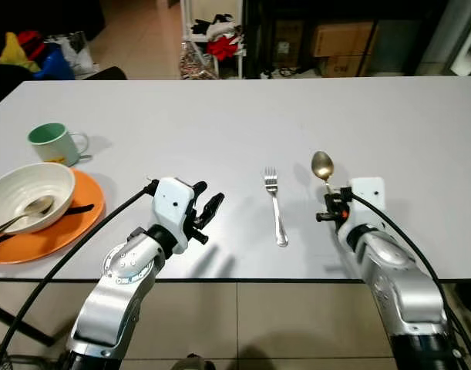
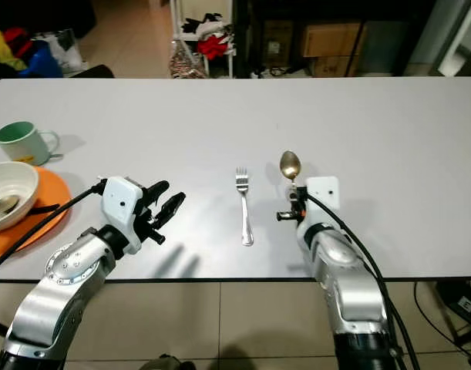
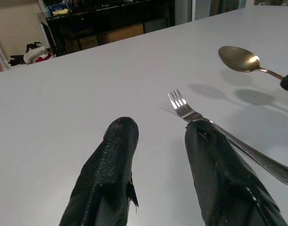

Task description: Setting the table

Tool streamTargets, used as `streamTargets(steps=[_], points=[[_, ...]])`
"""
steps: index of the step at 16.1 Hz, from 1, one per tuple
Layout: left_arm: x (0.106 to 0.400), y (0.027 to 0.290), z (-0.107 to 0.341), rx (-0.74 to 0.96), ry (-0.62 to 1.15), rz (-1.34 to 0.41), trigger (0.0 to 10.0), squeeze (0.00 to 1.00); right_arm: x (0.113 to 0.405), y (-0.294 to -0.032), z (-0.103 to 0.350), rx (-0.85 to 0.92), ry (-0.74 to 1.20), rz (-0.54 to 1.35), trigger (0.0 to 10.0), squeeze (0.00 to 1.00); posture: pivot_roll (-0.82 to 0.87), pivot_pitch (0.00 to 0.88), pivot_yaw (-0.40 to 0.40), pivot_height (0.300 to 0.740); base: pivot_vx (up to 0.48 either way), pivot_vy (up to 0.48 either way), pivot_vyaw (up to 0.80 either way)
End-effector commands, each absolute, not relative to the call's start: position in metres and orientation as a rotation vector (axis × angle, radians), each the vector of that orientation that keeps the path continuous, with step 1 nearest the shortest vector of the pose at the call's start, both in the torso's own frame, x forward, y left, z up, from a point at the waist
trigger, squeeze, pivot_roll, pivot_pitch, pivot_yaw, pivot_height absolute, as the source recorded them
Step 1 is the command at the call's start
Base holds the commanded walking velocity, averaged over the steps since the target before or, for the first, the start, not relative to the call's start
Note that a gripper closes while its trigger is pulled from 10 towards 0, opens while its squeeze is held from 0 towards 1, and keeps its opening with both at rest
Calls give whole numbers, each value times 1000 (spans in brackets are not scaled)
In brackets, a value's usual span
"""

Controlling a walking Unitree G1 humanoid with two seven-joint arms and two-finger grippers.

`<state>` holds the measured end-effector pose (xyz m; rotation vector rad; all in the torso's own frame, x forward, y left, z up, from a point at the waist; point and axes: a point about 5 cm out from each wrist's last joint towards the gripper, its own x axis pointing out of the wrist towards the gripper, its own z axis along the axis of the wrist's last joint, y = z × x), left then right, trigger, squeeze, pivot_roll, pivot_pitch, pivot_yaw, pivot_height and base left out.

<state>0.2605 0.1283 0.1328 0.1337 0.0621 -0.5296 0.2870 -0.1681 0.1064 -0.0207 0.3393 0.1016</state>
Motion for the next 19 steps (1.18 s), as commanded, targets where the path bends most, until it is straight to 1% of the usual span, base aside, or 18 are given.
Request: streamTargets(steps=[1,5,9,10,13,14,19], points=[[260,131,133,147,59,-516,10000,0,290,-163,108,-23,335,119,10000,0,67,0,44,740,0,0,0],[262,132,133,161,60,-532,10000,0,301,-146,97,-21,397,176,10000,0,81,0,42,740,0,0,0],[260,132,135,171,61,-565,10000,0,308,-144,90,-2,435,122,10000,0,89,0,57,740,0,0,0],[261,132,135,176,61,-579,10000,0,309,-145,91,5,426,112,10000,0,87,0,63,740,0,0,0],[273,136,136,97,62,-466,10000,0,304,-158,108,-8,322,129,10000,0,53,0,86,740,0,0,0],[274,138,135,80,66,-435,10000,0,299,-164,112,-18,305,123,10000,0,49,0,81,740,0,-274,0],[273,139,132,82,66,-412,10000,0,293,-177,108,-56,325,114,10000,0,53,0,64,740,0,-370,0]])
